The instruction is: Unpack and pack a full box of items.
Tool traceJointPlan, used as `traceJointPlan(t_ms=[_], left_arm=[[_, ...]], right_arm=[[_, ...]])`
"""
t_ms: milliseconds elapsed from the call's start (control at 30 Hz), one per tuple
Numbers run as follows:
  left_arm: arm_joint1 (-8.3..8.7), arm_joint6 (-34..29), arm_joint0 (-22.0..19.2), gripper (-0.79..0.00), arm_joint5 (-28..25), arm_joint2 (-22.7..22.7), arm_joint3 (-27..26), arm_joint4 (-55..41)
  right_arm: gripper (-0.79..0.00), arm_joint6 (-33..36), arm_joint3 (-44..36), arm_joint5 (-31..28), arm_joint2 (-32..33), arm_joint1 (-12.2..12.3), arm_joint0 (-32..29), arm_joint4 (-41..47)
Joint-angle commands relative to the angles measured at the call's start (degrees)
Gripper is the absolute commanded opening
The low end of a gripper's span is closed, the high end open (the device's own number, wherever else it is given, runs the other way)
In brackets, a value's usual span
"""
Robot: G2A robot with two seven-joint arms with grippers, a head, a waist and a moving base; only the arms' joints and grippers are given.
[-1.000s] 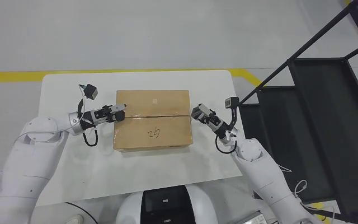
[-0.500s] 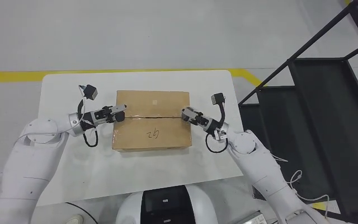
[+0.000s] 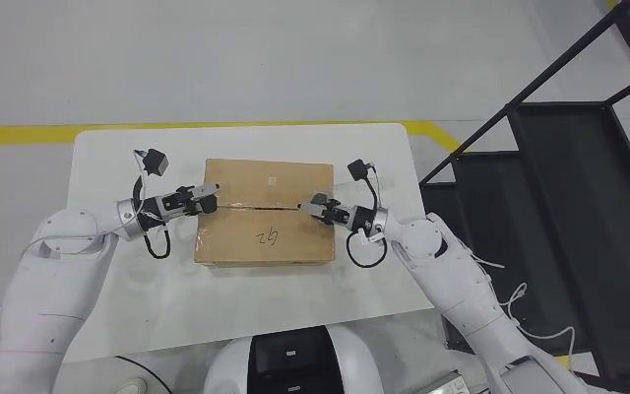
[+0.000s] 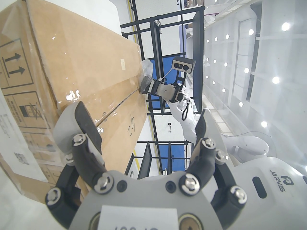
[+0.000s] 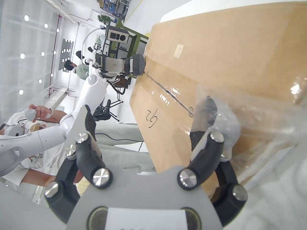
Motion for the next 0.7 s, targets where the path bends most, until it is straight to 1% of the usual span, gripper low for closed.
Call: traceJointPlan(t_ms=[0, 133, 233, 333, 533, 667], left_arm=[[-0.02, -0.03, 0.01, 0.000, -0.16, -0.07, 0.03, -0.13], [-0.06, -0.17, -0.02, 0.000, -0.34, -0.10, 0.14, -0.41], [-0.10, -0.30, -0.11, 0.000, -0.52, -0.12, 0.38, -0.61], [-0.15, -0.33, -0.16, 0.000, -0.55, -0.10, 0.57, -0.72], [-0.13, -0.22, 0.04, 0.000, -0.86, -0.50, 0.63, -0.94], [-0.10, -0.28, 0.24, 0.000, -0.90, -0.70, 0.40, -0.87]], right_arm=[[0.000, 2.14, -0.88, 1.23, -0.28, 0.07, 0.62, -0.14], [0.000, 3.80, -2.09, 2.65, -0.62, 0.05, 1.84, 0.45], [0.000, 4.17, -1.38, 3.22, -1.19, -0.08, 3.10, 0.40], [0.000, 3.87, -0.54, 5.58, -1.46, -0.21, 4.48, 0.08], [0.000, 2.32, -0.95, 9.45, 0.14, 0.07, 4.20, -0.43], [0.000, 1.37, -2.15, 10.78, 1.75, 0.36, 3.11, 0.41]])
